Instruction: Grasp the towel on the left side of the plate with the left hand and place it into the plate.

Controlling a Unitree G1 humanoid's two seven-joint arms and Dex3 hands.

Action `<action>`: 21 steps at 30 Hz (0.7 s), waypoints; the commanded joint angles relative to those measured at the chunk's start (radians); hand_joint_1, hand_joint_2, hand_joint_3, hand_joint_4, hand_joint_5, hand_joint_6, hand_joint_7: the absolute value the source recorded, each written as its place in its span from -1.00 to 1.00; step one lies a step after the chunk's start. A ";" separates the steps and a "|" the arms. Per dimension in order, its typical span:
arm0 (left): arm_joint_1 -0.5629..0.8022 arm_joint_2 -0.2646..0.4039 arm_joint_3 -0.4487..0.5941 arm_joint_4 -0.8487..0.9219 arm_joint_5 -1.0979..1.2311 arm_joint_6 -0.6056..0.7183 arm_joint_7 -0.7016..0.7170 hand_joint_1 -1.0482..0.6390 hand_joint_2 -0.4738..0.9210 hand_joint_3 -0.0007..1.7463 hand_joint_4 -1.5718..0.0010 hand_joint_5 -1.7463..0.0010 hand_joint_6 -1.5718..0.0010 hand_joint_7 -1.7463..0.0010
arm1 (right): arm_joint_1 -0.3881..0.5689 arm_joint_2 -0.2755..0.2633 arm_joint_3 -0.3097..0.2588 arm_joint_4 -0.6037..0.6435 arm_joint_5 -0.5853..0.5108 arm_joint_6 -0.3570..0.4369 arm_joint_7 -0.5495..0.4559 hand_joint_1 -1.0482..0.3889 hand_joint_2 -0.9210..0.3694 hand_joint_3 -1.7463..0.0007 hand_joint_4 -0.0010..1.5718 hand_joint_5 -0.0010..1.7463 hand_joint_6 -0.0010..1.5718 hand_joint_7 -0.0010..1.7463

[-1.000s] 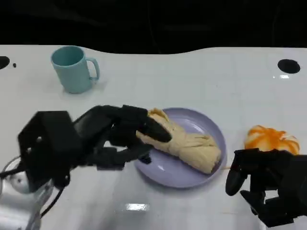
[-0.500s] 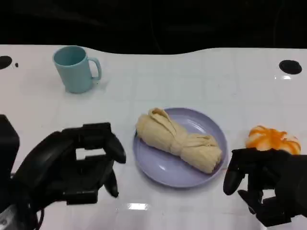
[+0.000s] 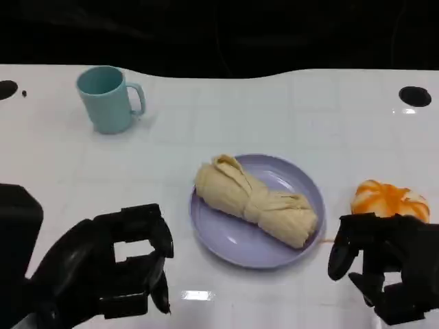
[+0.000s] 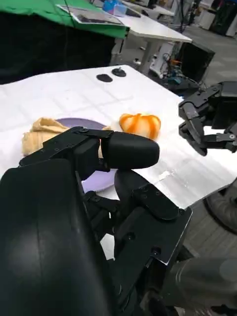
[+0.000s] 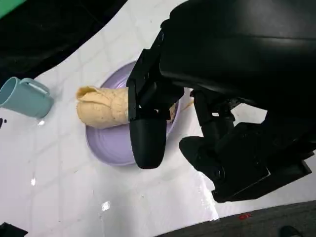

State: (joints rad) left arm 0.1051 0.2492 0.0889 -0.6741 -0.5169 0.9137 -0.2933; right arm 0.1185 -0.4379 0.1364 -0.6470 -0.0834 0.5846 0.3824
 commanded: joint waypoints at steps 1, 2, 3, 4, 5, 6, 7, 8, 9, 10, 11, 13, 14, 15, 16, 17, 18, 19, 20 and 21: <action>-0.009 0.011 -0.027 0.042 0.033 -0.021 0.024 0.14 0.46 0.47 -0.03 -1.00 0.17 -0.98 | 0.021 -0.015 -0.030 0.017 0.019 -0.049 0.016 0.52 -0.46 -0.24 -0.10 1.00 -0.13 0.65; -0.014 0.009 -0.028 0.052 0.034 -0.023 0.026 0.15 0.46 0.47 -0.03 -1.00 0.16 -0.97 | 0.023 -0.016 -0.033 0.022 0.021 -0.057 0.018 0.53 -0.46 -0.24 -0.10 1.00 -0.13 0.65; -0.018 0.009 -0.028 0.062 0.034 -0.027 0.024 0.14 0.45 0.47 -0.03 -1.00 0.15 -0.95 | 0.023 -0.018 -0.035 0.025 0.020 -0.058 0.020 0.52 -0.47 -0.24 -0.09 1.00 -0.13 0.65; -0.022 0.010 -0.028 0.071 0.035 -0.032 0.021 0.13 0.45 0.47 -0.03 -1.00 0.13 -0.93 | 0.022 -0.020 -0.035 0.028 0.017 -0.062 0.020 0.52 -0.47 -0.23 -0.09 1.00 -0.13 0.65; -0.026 0.013 -0.028 0.079 0.036 -0.039 0.016 0.13 0.44 0.47 -0.03 -1.00 0.12 -0.92 | 0.022 -0.021 -0.034 0.030 0.016 -0.064 0.021 0.52 -0.47 -0.22 -0.09 1.00 -0.13 0.65; -0.027 0.015 -0.029 0.084 0.037 -0.044 0.012 0.13 0.43 0.48 -0.04 -1.00 0.10 -0.91 | 0.021 -0.022 -0.034 0.031 0.014 -0.065 0.021 0.52 -0.48 -0.21 -0.09 1.00 -0.13 0.65; -0.030 0.022 -0.031 0.087 0.041 -0.049 0.009 0.13 0.42 0.48 -0.04 -1.00 0.09 -0.90 | 0.021 -0.020 -0.034 0.035 0.015 -0.070 0.021 0.52 -0.48 -0.21 -0.09 1.00 -0.13 0.66; -0.031 0.026 -0.033 0.088 0.045 -0.051 0.009 0.13 0.41 0.49 -0.04 -1.00 0.08 -0.90 | 0.020 -0.020 -0.033 0.037 0.015 -0.074 0.021 0.52 -0.48 -0.21 -0.09 1.00 -0.13 0.66; -0.034 0.027 -0.033 0.085 0.046 -0.044 0.015 0.13 0.41 0.49 -0.04 -1.00 0.08 -0.89 | 0.019 -0.020 -0.032 0.039 0.014 -0.077 0.022 0.52 -0.49 -0.21 -0.09 1.00 -0.13 0.66; -0.035 0.026 -0.033 0.082 0.046 -0.036 0.022 0.13 0.40 0.51 -0.05 -1.00 0.07 -0.89 | 0.018 -0.019 -0.032 0.039 0.014 -0.077 0.022 0.52 -0.48 -0.20 -0.10 1.00 -0.14 0.66; -0.036 0.025 -0.032 0.079 0.045 -0.031 0.028 0.13 0.40 0.51 -0.05 -1.00 0.07 -0.88 | 0.018 -0.019 -0.032 0.040 0.015 -0.077 0.022 0.51 -0.49 -0.20 -0.10 1.00 -0.14 0.66; -0.038 0.029 -0.034 0.081 0.046 -0.033 0.027 0.14 0.39 0.52 -0.05 -1.00 0.06 -0.88 | 0.018 -0.015 -0.037 0.040 0.021 -0.077 0.023 0.51 -0.49 -0.20 -0.11 1.00 -0.14 0.66; -0.038 0.031 -0.035 0.083 0.047 -0.036 0.026 0.14 0.39 0.53 -0.05 -1.00 0.06 -0.88 | 0.018 -0.014 -0.039 0.039 0.024 -0.076 0.024 0.52 -0.50 -0.20 -0.11 1.00 -0.14 0.66; -0.038 0.033 -0.037 0.083 0.049 -0.038 0.025 0.14 0.39 0.53 -0.05 -1.00 0.06 -0.88 | 0.018 -0.013 -0.040 0.038 0.026 -0.075 0.025 0.52 -0.50 -0.20 -0.11 1.00 -0.14 0.66; -0.039 0.034 -0.039 0.083 0.052 -0.035 0.029 0.14 0.39 0.53 -0.05 -1.00 0.06 -0.88 | 0.016 -0.014 -0.040 0.037 0.026 -0.071 0.025 0.51 -0.50 -0.19 -0.12 1.00 -0.14 0.66; -0.039 0.033 -0.039 0.084 0.052 -0.031 0.032 0.14 0.39 0.53 -0.05 -1.00 0.07 -0.88 | 0.014 -0.015 -0.040 0.039 0.027 -0.073 0.027 0.52 -0.50 -0.19 -0.12 1.00 -0.14 0.66; -0.040 0.031 -0.039 0.085 0.052 -0.028 0.035 0.14 0.39 0.53 -0.05 -1.00 0.07 -0.88 | 0.012 -0.017 -0.040 0.040 0.027 -0.074 0.029 0.52 -0.50 -0.19 -0.12 1.00 -0.14 0.66; -0.040 0.030 -0.039 0.085 0.053 -0.027 0.036 0.14 0.39 0.53 -0.05 -1.00 0.07 -0.88 | 0.010 -0.019 -0.040 0.041 0.027 -0.074 0.031 0.52 -0.50 -0.19 -0.12 1.00 -0.14 0.66; -0.039 0.031 -0.040 0.087 0.053 -0.028 0.036 0.15 0.40 0.53 -0.05 -1.00 0.08 -0.88 | 0.008 -0.021 -0.040 0.041 0.028 -0.075 0.033 0.52 -0.50 -0.19 -0.12 1.00 -0.14 0.66; -0.039 0.032 -0.041 0.088 0.054 -0.030 0.035 0.15 0.40 0.53 -0.05 -1.00 0.08 -0.88 | 0.006 -0.021 -0.040 0.042 0.030 -0.074 0.035 0.52 -0.51 -0.19 -0.12 1.00 -0.14 0.66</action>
State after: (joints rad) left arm 0.0692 0.2668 0.0473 -0.5926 -0.4733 0.8800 -0.2699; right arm 0.1344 -0.4441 0.1077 -0.6070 -0.0564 0.5183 0.4092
